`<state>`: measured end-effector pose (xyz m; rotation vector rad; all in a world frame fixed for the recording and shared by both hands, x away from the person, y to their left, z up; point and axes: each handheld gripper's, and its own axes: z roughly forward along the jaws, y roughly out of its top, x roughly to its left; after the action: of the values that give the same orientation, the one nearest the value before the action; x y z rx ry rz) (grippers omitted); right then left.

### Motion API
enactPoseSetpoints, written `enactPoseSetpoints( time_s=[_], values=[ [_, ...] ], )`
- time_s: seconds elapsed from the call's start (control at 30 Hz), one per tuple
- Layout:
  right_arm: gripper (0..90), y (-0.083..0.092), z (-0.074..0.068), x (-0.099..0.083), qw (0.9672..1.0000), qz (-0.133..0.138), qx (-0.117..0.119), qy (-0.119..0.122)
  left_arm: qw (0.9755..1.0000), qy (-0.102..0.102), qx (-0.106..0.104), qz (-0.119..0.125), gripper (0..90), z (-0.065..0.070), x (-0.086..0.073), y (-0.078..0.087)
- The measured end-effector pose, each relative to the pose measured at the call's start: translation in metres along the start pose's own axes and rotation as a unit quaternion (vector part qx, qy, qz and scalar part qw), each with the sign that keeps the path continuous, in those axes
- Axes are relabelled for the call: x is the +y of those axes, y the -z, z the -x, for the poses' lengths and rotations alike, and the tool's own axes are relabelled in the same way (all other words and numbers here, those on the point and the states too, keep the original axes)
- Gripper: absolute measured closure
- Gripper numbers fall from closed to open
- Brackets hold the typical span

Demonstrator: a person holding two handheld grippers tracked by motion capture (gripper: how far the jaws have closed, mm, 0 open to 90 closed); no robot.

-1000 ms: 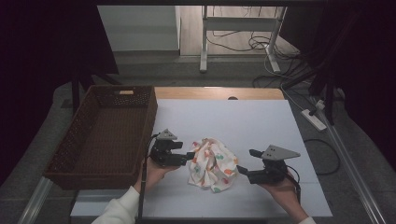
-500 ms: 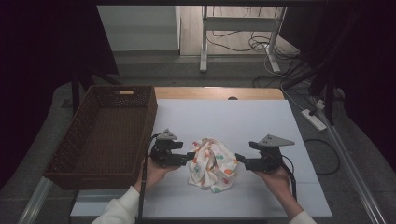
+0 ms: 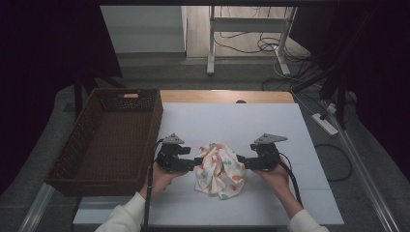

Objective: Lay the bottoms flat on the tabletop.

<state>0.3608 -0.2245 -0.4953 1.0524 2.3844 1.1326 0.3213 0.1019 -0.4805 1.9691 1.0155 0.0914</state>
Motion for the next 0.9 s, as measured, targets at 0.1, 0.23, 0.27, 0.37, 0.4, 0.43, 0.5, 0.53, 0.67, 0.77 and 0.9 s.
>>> enactPoseSetpoints(
  time_s=[0.1,0.23,0.27,0.37,0.4,0.43,0.5,0.53,0.67,0.77,0.9],
  values=[
    [24.9,-0.002,0.0,-0.006,1.0,-0.01,0.001,0.001,1.0,-0.002,0.001,-0.001,28.5,0.0,0.0,-0.001],
    [24.9,-0.001,0.0,-0.009,0.9999,-0.014,0.003,-0.002,1.0,-0.004,0.001,-0.004,28.5,0.001,-0.001,-0.001],
    [24.9,-0.001,0.0,-0.01,0.9999,-0.015,0.004,-0.002,1.0,-0.004,0.001,-0.004,28.5,0.001,-0.001,-0.001],
    [24.9,-0.001,0.0,-0.012,0.9998,-0.017,0.004,-0.001,1.0,-0.004,0.003,-0.005,28.5,0.0,-0.001,-0.001],
    [24.9,-0.001,0.0,-0.013,0.9998,-0.019,0.005,-0.002,1.0,-0.003,0.004,-0.005,28.5,0.0,-0.001,-0.001],
    [24.9,-0.001,0.0,-0.013,0.9998,-0.02,0.007,-0.004,1.0,-0.003,0.003,-0.005,28.5,-0.001,-0.001,-0.001],
    [24.9,0.0,0.0,-0.014,0.9997,-0.019,0.012,-0.006,1.0,-0.002,0.003,-0.006,28.7,-0.002,0.0,-0.002],
    [24.9,0.0,0.0,-0.014,0.9997,-0.018,0.015,-0.007,1.0,0.0,0.003,-0.006,28.7,-0.002,0.0,-0.002],
    [25.0,0.001,-0.002,-0.015,0.9996,-0.02,0.018,-0.006,1.0,0.001,0.005,-0.004,28.7,-0.003,0.0,-0.001],
    [25.0,-0.001,-0.004,-0.017,0.9994,-0.028,0.017,-0.003,1.0,0.002,0.005,-0.005,28.6,-0.002,0.0,-0.001],
    [25.2,-0.004,-0.007,-0.018,0.9992,-0.035,0.019,0.001,1.0,-0.001,0.005,-0.004,28.4,-0.001,0.0,0.0]
  ],
)
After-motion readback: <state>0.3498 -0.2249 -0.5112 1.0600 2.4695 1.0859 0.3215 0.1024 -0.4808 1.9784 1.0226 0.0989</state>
